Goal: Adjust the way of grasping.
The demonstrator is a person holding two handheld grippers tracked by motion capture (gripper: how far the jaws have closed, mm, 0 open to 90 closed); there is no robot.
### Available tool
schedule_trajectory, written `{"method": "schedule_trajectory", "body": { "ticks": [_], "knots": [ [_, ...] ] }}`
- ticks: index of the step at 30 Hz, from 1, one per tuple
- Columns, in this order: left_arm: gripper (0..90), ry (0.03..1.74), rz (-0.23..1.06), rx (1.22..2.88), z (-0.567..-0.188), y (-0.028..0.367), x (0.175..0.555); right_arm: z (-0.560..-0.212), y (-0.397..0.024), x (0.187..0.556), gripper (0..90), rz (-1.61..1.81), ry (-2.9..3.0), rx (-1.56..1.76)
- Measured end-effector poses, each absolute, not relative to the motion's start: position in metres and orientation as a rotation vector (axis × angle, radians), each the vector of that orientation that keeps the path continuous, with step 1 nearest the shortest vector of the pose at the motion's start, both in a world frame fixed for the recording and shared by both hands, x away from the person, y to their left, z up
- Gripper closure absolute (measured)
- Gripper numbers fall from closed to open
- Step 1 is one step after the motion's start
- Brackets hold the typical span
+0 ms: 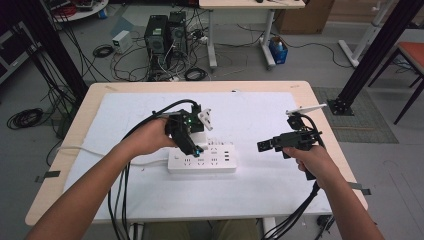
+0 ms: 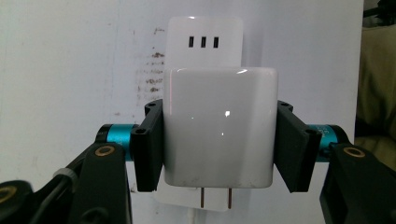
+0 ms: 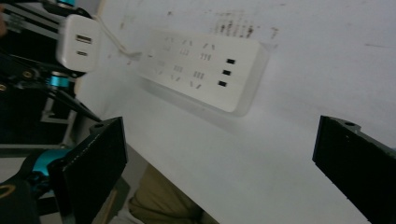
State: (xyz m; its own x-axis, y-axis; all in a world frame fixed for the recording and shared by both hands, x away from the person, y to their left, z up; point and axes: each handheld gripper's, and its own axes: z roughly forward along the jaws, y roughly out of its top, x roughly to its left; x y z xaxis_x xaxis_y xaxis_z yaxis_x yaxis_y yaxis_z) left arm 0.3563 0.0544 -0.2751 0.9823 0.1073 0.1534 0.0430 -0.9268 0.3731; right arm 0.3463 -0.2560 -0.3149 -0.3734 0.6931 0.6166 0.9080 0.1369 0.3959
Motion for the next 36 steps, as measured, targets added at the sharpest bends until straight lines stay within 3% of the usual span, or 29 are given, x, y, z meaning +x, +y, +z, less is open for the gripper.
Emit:
{"method": "schedule_trajectory", "body": {
  "ticks": [21, 36],
  "knots": [
    [42.4, 0.049, 0.225, 2.677, -0.272, 0.013, 0.351, -0.319, -0.226, 0.352, 2.6, -1.164, -1.98, -1.448],
    [42.4, 0.042, 0.225, 2.666, -0.271, 0.011, 0.349, -0.323, -0.192, 0.359, 4.0, -1.19, -1.907, -1.358]
  ]
}}
